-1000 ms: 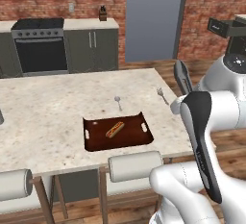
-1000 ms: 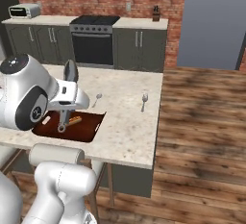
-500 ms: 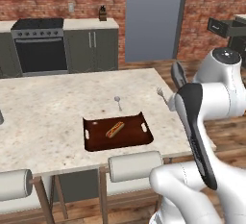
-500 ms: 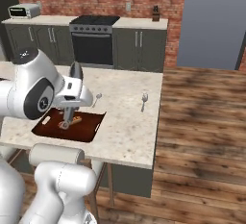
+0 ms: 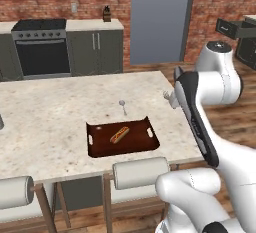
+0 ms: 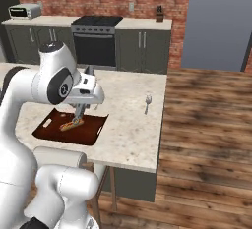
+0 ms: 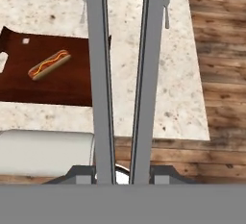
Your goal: Take the tongs from the drawer on the left and place them on the dining counter next to the tray containing the hot dog.
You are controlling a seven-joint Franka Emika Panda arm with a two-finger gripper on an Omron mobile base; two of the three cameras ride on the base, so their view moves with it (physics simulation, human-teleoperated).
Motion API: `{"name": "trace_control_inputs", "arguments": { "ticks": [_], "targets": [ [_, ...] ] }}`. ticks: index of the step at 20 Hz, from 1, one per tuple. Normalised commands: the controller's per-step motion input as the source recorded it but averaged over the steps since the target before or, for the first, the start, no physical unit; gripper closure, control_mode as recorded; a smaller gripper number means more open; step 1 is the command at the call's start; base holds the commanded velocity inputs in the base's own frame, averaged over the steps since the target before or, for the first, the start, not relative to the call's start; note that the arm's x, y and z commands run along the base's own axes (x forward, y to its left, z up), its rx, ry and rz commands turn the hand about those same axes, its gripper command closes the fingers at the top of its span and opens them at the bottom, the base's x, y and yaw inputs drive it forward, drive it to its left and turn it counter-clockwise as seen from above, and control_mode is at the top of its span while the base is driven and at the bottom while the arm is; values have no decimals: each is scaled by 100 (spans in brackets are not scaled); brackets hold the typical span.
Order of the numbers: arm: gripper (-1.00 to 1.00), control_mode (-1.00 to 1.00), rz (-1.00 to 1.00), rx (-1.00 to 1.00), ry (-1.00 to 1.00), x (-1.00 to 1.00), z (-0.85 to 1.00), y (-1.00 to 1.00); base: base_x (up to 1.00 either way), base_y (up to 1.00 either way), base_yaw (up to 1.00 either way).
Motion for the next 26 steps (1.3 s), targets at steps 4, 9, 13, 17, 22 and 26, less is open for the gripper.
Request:
{"name": "trace_control_inputs", "arguments": {
  "ticks": [4,9,13,17,22,26],
  "targets": [
    [100,-100,0,9,7,43,-65,-17,0,0,0],
    [100,-100,0,5,11,40,-68,-14,0,0,0],
    [100,-100,0,0,10,38,-35,-1,0,0,0],
    [100,-100,-3,0,9,37,-23,0,0,0,0],
    [100,-100,-1,-2,6,28,-29,0,0,0,0],
    [100,-100,-1,-7,3,25,-37,0,0,0,0]
  ]
}}
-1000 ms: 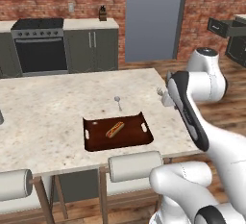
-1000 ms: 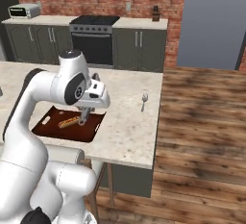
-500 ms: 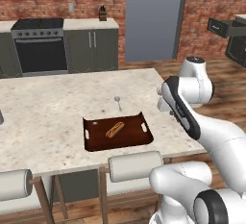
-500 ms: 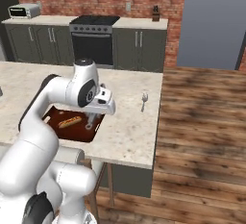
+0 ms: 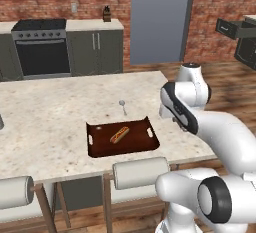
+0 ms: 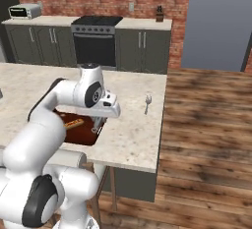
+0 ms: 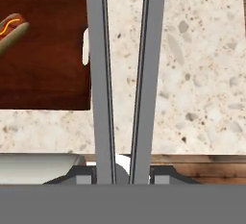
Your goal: Take the tongs from the drawer on the left and place them on the dining counter next to the tray containing the hot dog.
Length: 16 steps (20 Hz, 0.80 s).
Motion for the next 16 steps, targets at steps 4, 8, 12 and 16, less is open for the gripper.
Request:
{"name": "trace_control_inputs", "arguments": {
  "ticks": [4,8,12,16],
  "targets": [
    [100,-100,0,-4,0,10,-44,0,0,0,0],
    [100,-100,0,0,0,8,-37,0,0,0,0],
    [100,-100,0,0,0,11,-27,0,0,0,0],
    [100,-100,0,0,0,18,-23,0,0,0,0]
  ]
}}
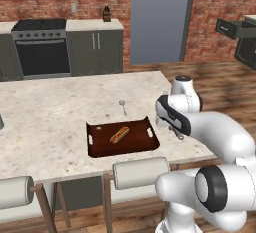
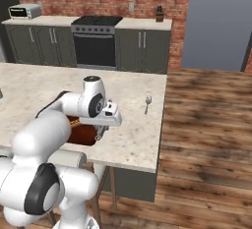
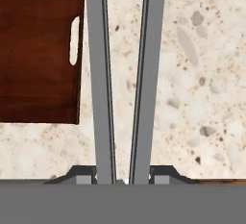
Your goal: Take the tongs from the drawer on the left and place them on the dining counter next to the tray containing the hot dog.
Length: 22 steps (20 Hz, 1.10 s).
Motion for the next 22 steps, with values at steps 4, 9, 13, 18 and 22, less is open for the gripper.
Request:
{"name": "trace_control_inputs", "arguments": {
  "ticks": [4,9,13,18,22],
  "targets": [
    [100,-100,0,0,0,19,-22,0,0,0,0],
    [100,-100,0,0,0,16,-21,0,0,0,0],
    [100,-100,0,0,0,8,-18,0,0,0,0],
    [100,-100,0,0,0,0,-18,0,0,0,0],
    [100,-100,0,0,0,0,-17,0,0,0,0]
  ]
}}
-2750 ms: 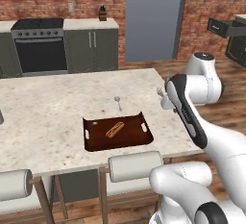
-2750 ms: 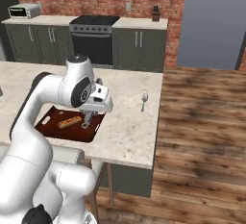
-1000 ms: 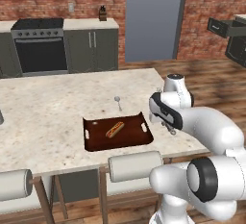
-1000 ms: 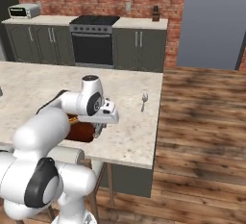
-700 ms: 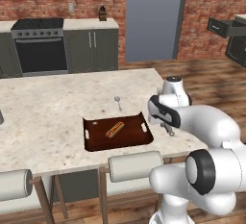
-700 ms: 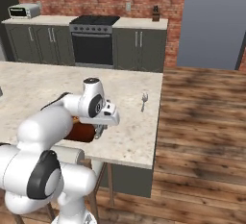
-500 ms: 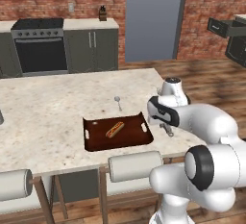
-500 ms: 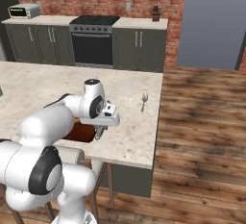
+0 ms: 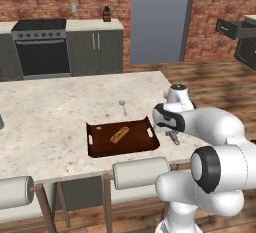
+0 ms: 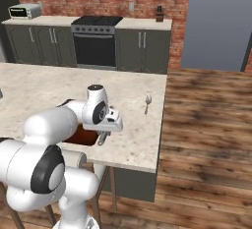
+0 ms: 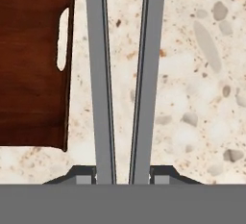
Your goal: Take the tongs from the drawer on the left and place them on the dining counter next to the tray containing the hot dog.
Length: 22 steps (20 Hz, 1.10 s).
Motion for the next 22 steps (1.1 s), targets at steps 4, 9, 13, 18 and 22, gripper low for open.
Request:
{"name": "trace_control_inputs", "arguments": {
  "ticks": [4,9,13,18,22],
  "targets": [
    [100,-100,0,0,0,3,-12,0,0,0,0],
    [100,-100,0,0,0,11,-9,0,0,0,0],
    [100,-100,0,0,0,14,-11,0,0,0,0],
    [100,-100,0,0,0,12,-12,0,0,0,0],
    [100,-100,0,0,0,2,-13,0,0,0,0]
  ]
}}
